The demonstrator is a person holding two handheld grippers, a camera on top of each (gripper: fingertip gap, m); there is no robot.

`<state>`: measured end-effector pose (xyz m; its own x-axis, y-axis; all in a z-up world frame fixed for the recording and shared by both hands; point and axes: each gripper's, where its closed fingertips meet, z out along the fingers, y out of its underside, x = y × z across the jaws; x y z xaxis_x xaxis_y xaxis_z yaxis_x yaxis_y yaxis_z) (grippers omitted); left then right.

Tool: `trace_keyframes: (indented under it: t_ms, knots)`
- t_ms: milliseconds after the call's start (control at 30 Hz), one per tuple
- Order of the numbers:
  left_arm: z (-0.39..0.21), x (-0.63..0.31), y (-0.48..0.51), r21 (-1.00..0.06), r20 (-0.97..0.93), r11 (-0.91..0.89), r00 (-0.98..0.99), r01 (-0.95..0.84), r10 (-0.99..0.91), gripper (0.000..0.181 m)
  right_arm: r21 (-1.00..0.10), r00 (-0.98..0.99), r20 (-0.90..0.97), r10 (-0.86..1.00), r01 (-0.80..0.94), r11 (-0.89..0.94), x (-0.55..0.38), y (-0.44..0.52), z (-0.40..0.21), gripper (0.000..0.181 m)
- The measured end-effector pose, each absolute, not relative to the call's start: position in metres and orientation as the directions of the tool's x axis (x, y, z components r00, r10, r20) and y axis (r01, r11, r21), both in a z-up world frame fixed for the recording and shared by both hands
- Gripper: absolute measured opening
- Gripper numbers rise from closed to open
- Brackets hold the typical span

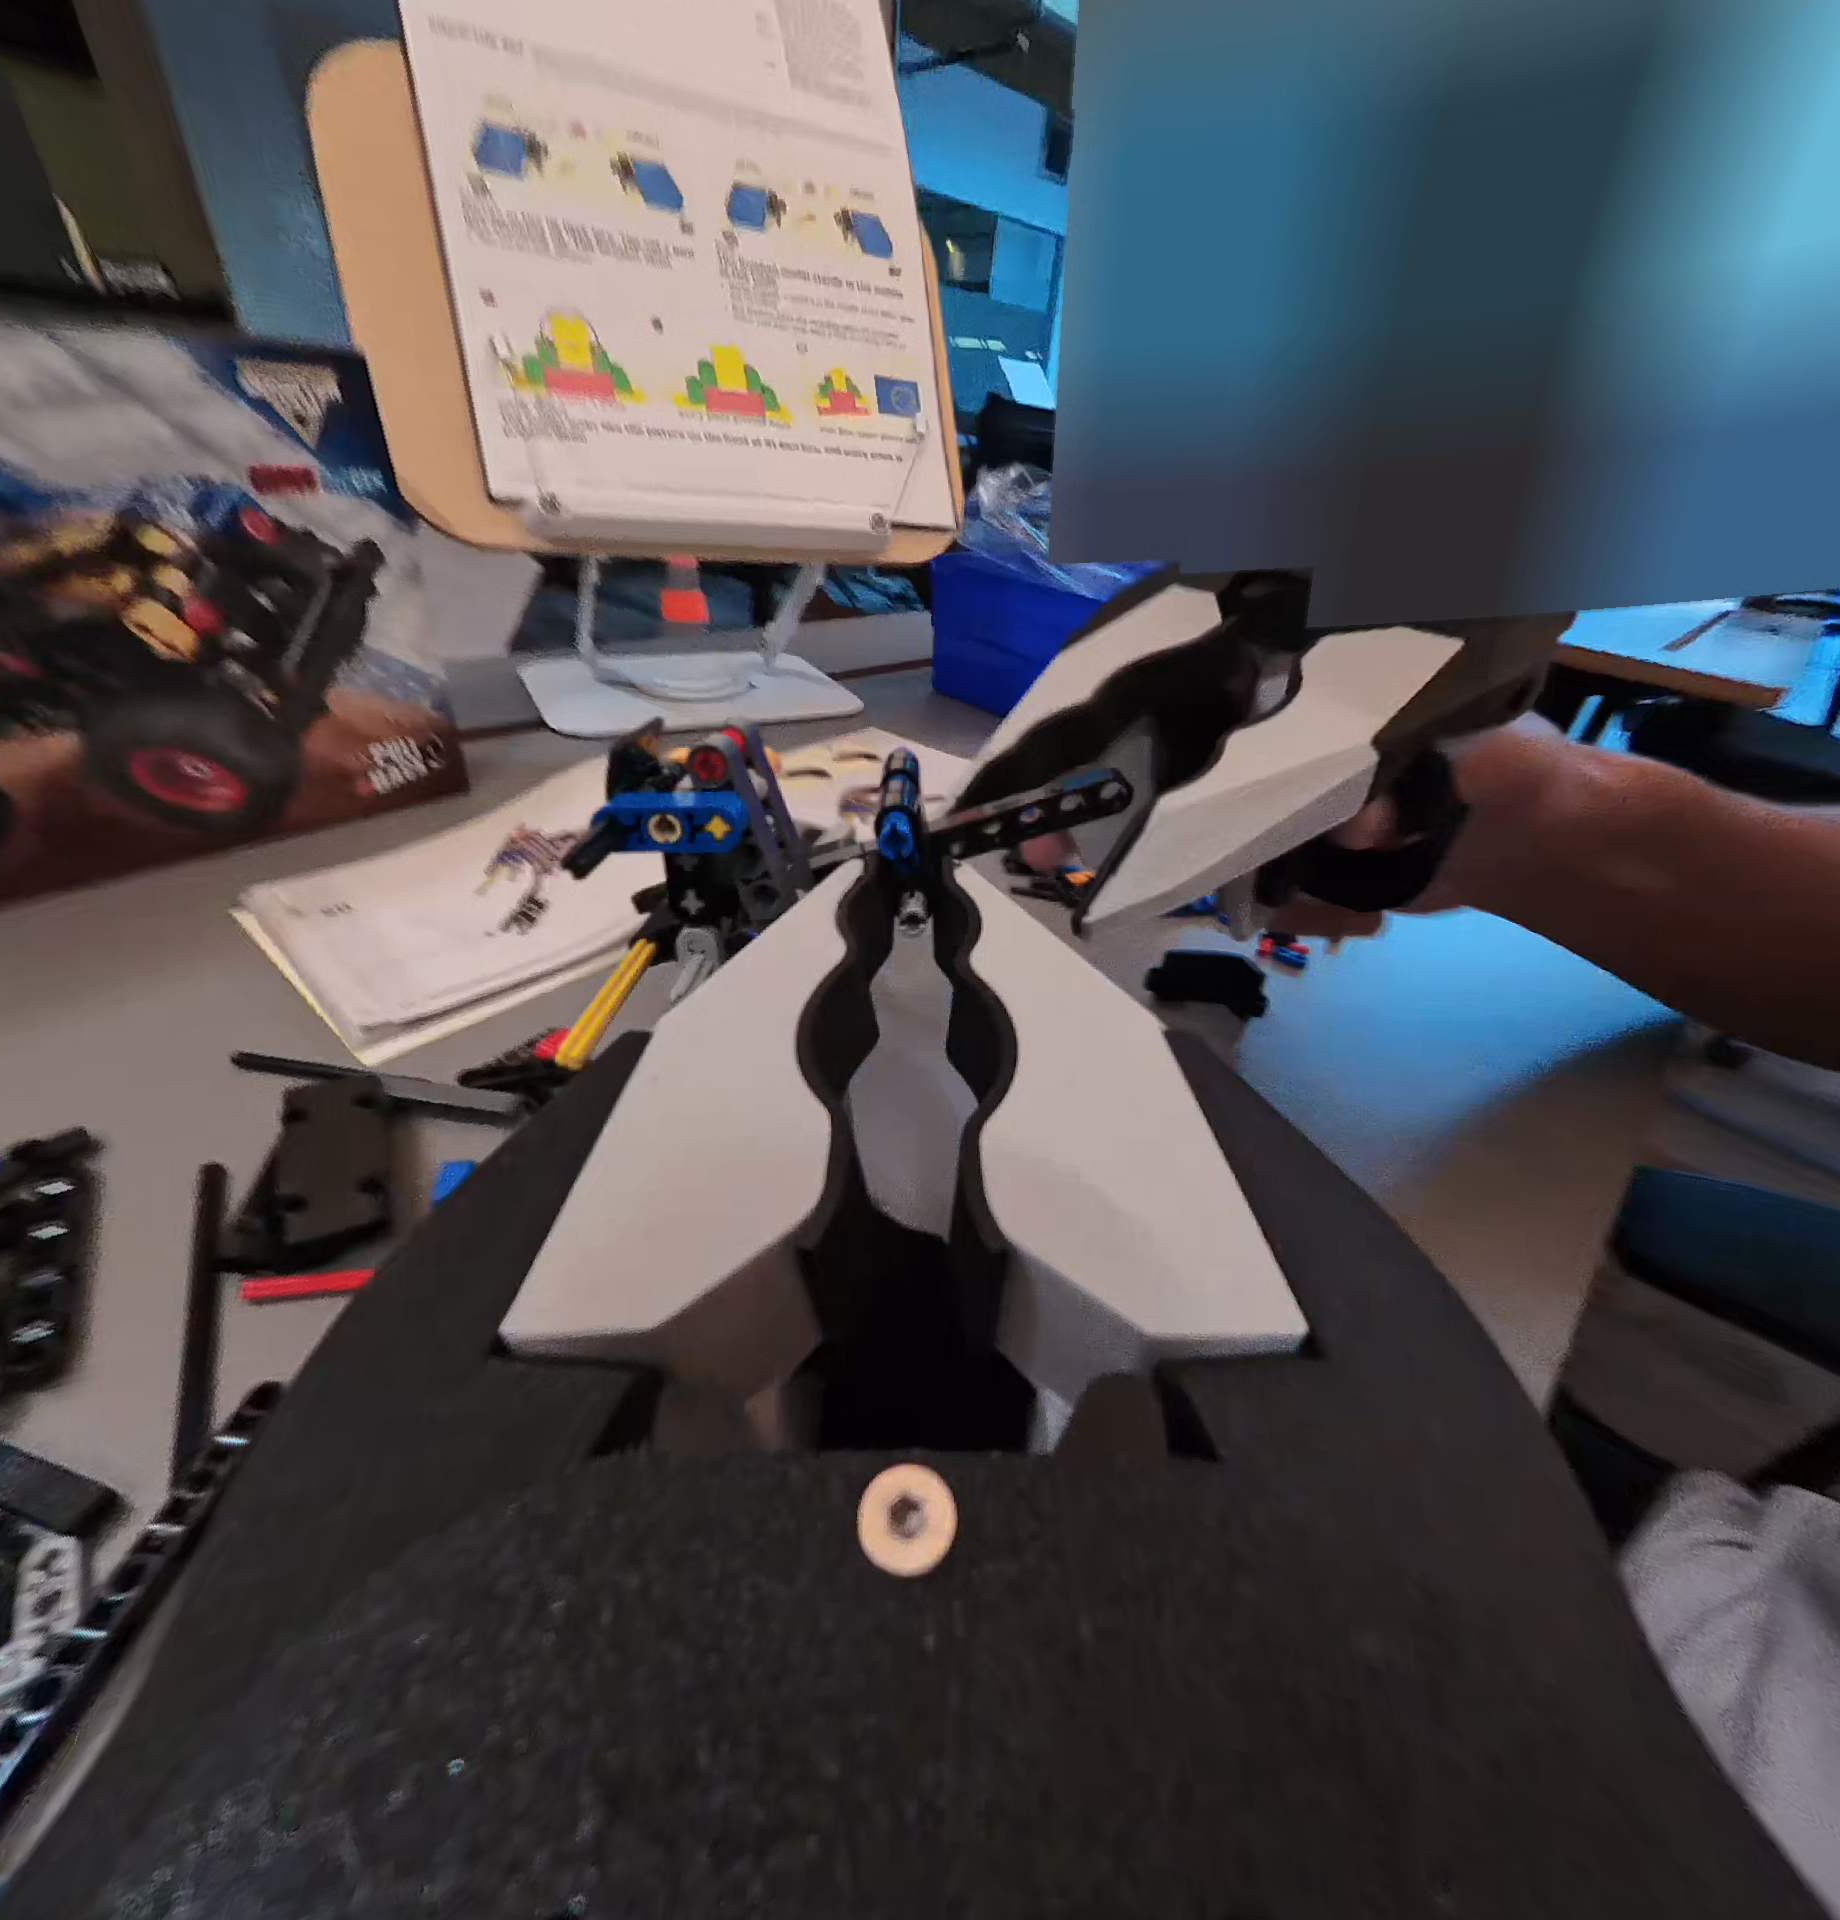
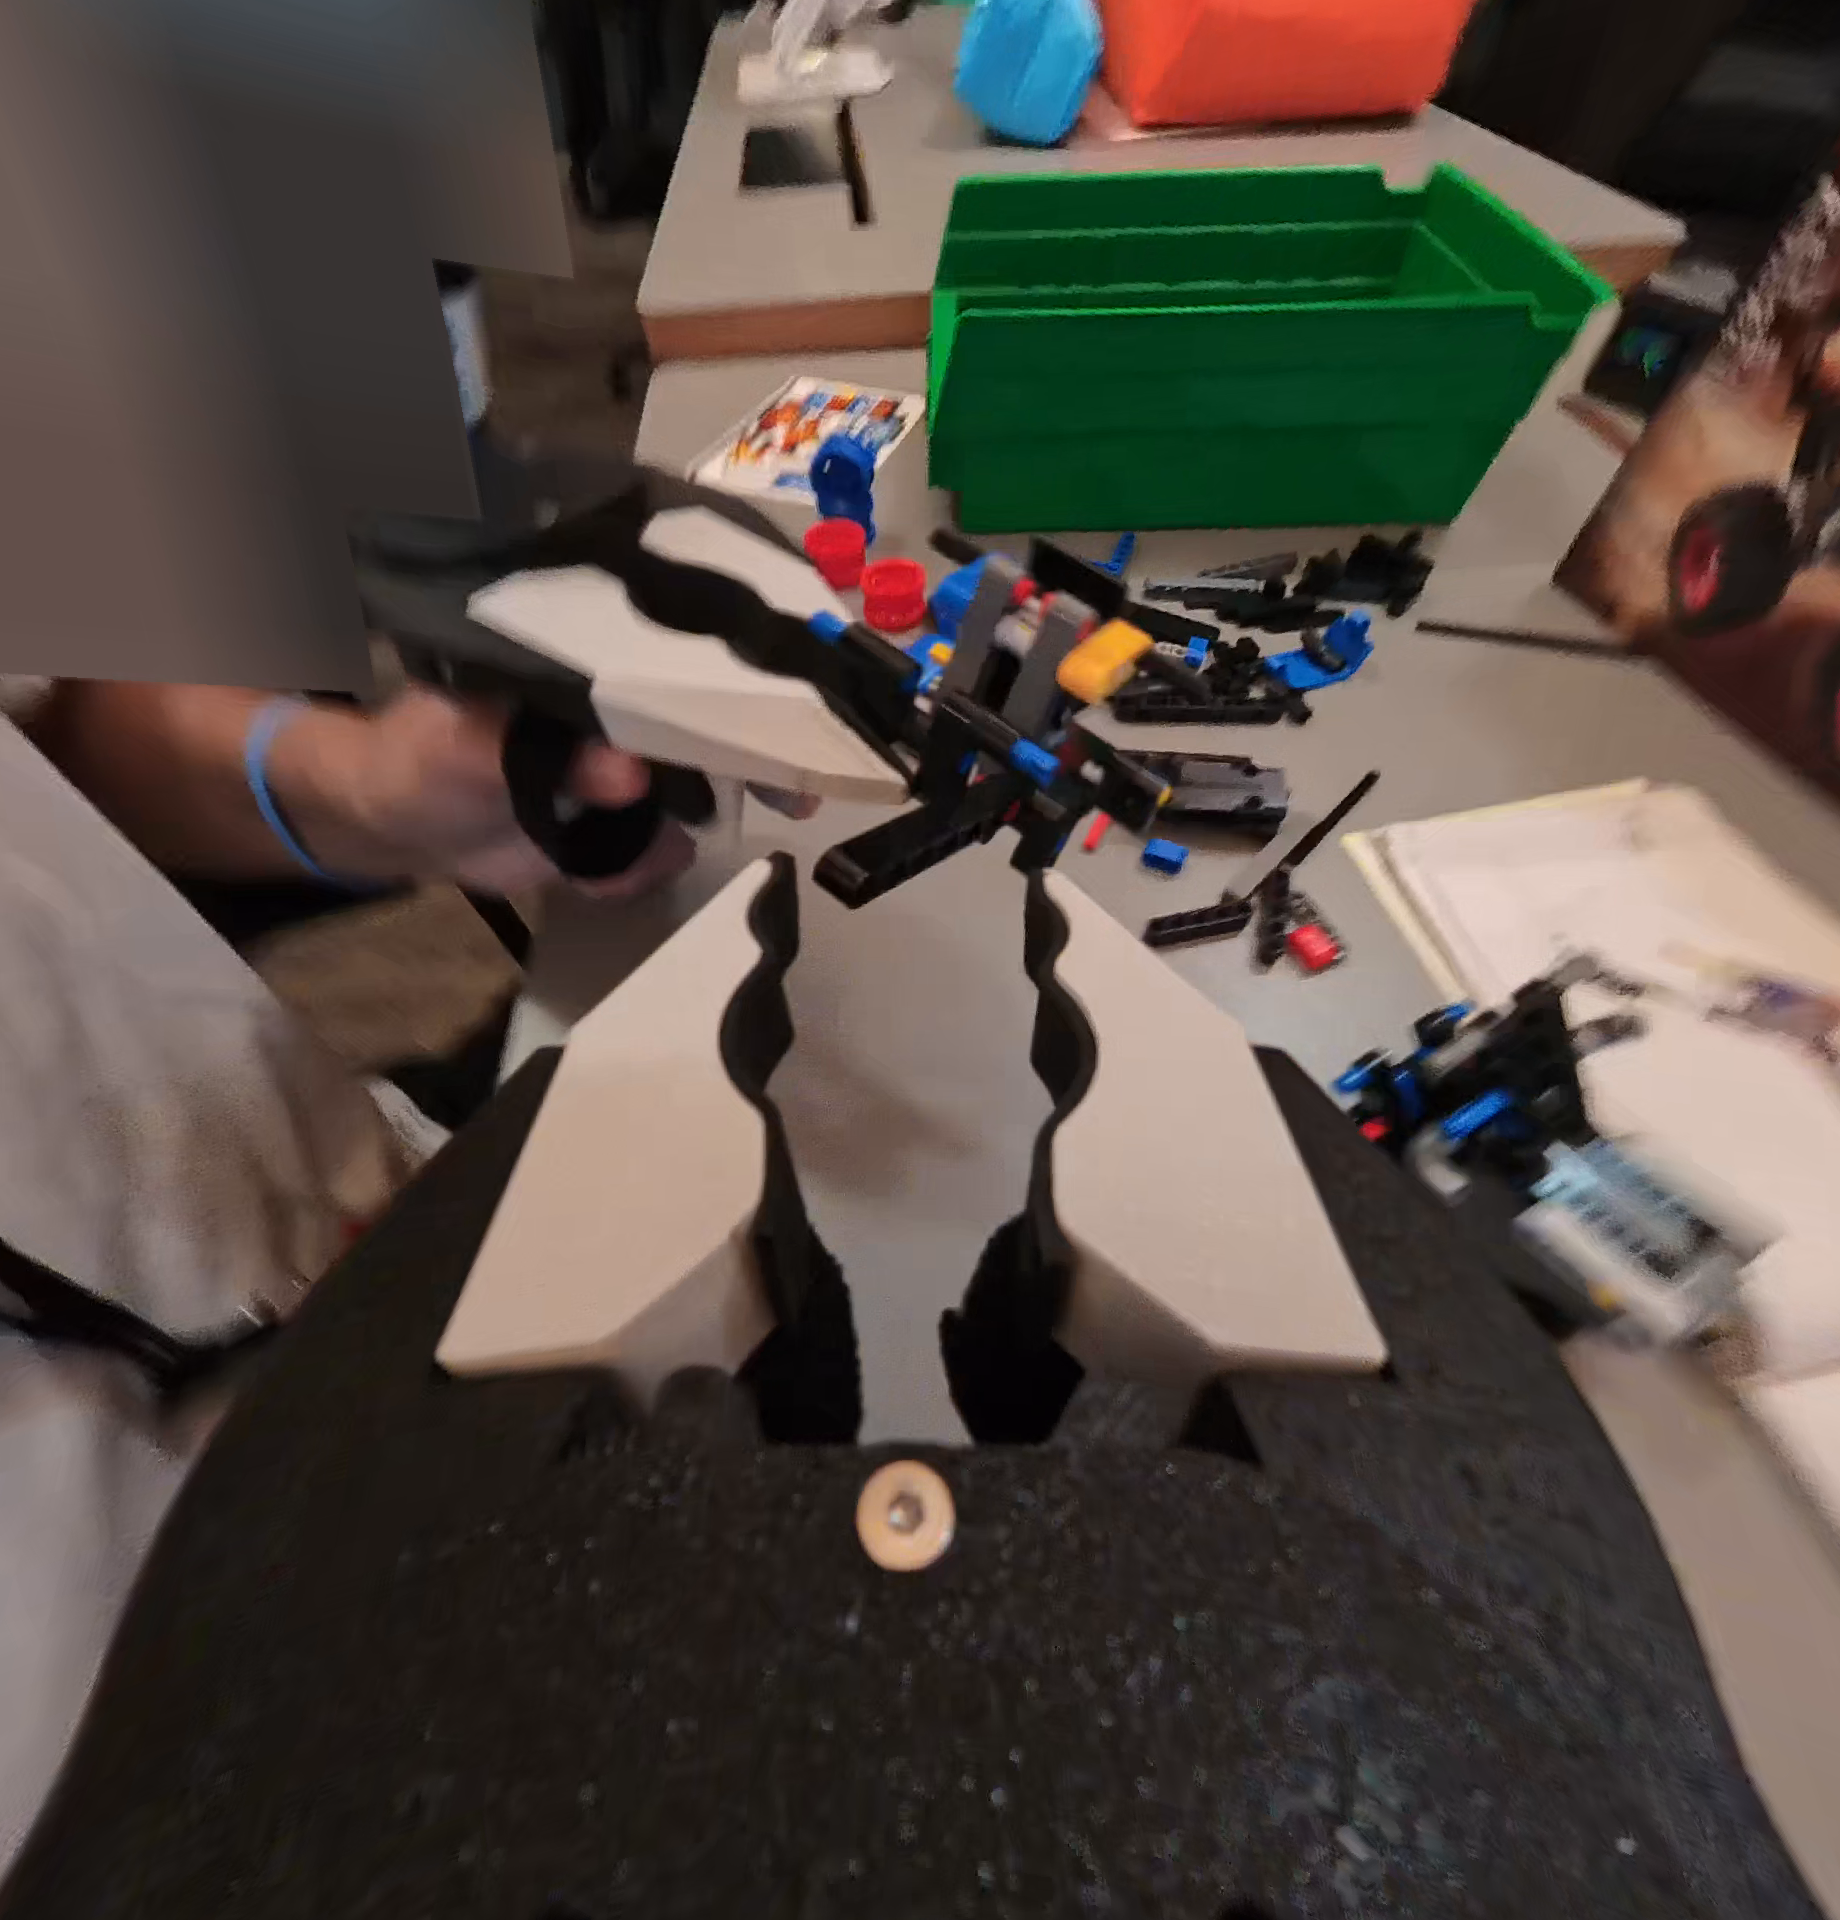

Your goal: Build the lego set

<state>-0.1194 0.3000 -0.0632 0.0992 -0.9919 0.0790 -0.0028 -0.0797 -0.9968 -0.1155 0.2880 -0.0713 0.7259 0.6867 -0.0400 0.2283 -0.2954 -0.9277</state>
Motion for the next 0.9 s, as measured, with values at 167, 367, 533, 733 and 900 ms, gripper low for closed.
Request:
trace_keyframes:
  t_ms: [167,367,533,733,900]
  knots:
    - [-0.058,-0.116,0.29,-0.997,-0.066,0.071,0.129,0.034,-0.989,0.006,-0.964,0.853,-0.061,0.518,0.085,-0.253,-0.113,0.289,-0.063,0.026]
    - [-0.056,-0.114,0.28,-0.993,-0.064,0.073,0.099,0.093,-0.993,0.006,-0.979,0.898,0.03,0.439,0.114,-0.168,-0.111,0.282,-0.058,0.013]
    - [-0.055,-0.11,0.275,-0.992,-0.058,0.067,0.085,0.109,-0.995,0.006,-0.984,0.91,0.103,0.402,0.153,-0.094,-0.106,0.278,-0.054,0.013]
    - [-0.058,-0.106,0.27,-0.995,-0.037,0.042,0.053,0.095,-0.998,0.006,-0.989,0.918,0.102,0.384,0.135,-0.061,-0.102,0.276,-0.055,0.012]
    - [-0.059,-0.104,0.267,-0.994,-0.054,0.058,0.053,0.091,-0.997,0.006,-0.996,0.904,-0.006,0.429,0.033,-0.084,-0.102,0.272,-0.057,0.012]
